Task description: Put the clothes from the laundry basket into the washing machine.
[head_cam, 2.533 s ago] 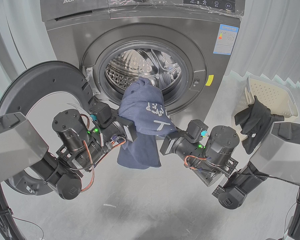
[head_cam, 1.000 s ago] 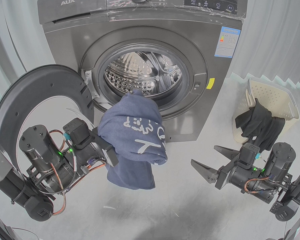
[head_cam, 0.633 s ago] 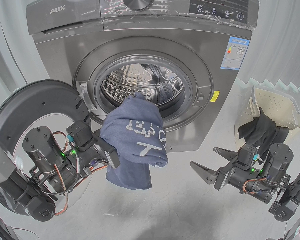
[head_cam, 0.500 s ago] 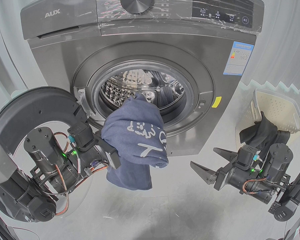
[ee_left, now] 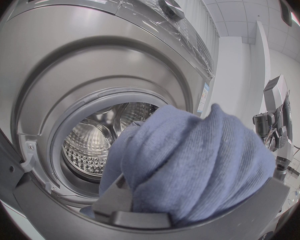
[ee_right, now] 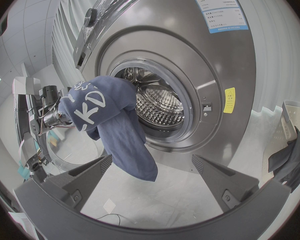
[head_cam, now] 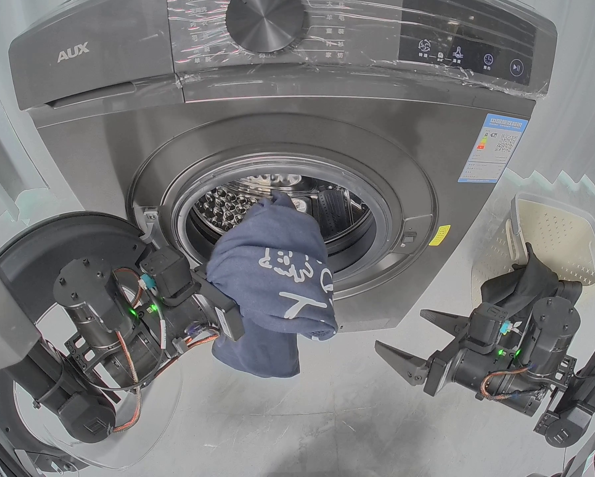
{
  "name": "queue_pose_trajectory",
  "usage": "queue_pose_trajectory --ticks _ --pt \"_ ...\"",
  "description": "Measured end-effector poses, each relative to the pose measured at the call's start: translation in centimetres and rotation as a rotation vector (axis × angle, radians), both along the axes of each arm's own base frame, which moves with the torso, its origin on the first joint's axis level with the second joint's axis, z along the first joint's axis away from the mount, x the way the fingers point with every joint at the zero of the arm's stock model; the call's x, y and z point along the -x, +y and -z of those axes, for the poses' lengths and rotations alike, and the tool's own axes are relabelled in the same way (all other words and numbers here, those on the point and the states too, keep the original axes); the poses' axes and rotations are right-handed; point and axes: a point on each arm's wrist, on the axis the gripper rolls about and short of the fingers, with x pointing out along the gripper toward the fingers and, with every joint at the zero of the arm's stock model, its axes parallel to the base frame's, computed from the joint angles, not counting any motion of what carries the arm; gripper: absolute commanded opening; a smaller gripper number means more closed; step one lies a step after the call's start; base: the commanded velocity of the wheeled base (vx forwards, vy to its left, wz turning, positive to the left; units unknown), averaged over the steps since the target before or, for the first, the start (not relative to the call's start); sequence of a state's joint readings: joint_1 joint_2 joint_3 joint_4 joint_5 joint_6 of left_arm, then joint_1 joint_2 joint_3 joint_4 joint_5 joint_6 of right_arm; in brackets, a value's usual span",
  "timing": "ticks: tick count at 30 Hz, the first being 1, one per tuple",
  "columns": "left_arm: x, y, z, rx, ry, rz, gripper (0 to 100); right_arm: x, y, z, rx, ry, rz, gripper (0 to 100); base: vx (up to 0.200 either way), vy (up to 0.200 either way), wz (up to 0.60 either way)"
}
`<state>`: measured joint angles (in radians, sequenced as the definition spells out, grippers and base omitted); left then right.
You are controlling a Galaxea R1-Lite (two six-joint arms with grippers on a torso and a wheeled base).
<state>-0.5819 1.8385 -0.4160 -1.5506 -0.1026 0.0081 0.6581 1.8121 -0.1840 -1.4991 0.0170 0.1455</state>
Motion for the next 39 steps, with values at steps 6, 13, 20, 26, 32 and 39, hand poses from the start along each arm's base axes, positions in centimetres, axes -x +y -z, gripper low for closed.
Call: queue_pose_trajectory --ticks 6,13,20,26,32,39 --pt "0.3 -0.3 0.4 -0.011 0.015 0.01 0 1.4 0.4 0.5 0.023 0.022 -0.05 100 0.0 0.0 0.0" --pt "1.0 -1.7 1.6 -0.036 0.052 0.046 0 2.3 0.9 0.3 0.018 0.022 -0.091 100 0.0 0.0 0.0" --pt "-1.7 -4.0 0.8 0.014 -0.007 0.054 0 2.8 1.0 0.1 0.013 0.017 -0.108 100 0.0 0.0 0.0" --pt "-5.9 -5.3 0.8 0.053 -0.05 0.016 0 2.9 0.9 0.0 0.01 0.013 -0.11 100 0.0 0.0 0.0" --pt "-9.8 -5.6 2.8 0.022 0.022 -0.041 0 3.0 0.8 -0.1 0.008 0.01 -0.109 100 0.0 0.0 0.0" --pt "-13.3 -6.4 2.7 0.025 0.059 -0.069 0 3.0 0.8 -0.1 0.008 0.01 -0.111 100 0.0 0.0 0.0"
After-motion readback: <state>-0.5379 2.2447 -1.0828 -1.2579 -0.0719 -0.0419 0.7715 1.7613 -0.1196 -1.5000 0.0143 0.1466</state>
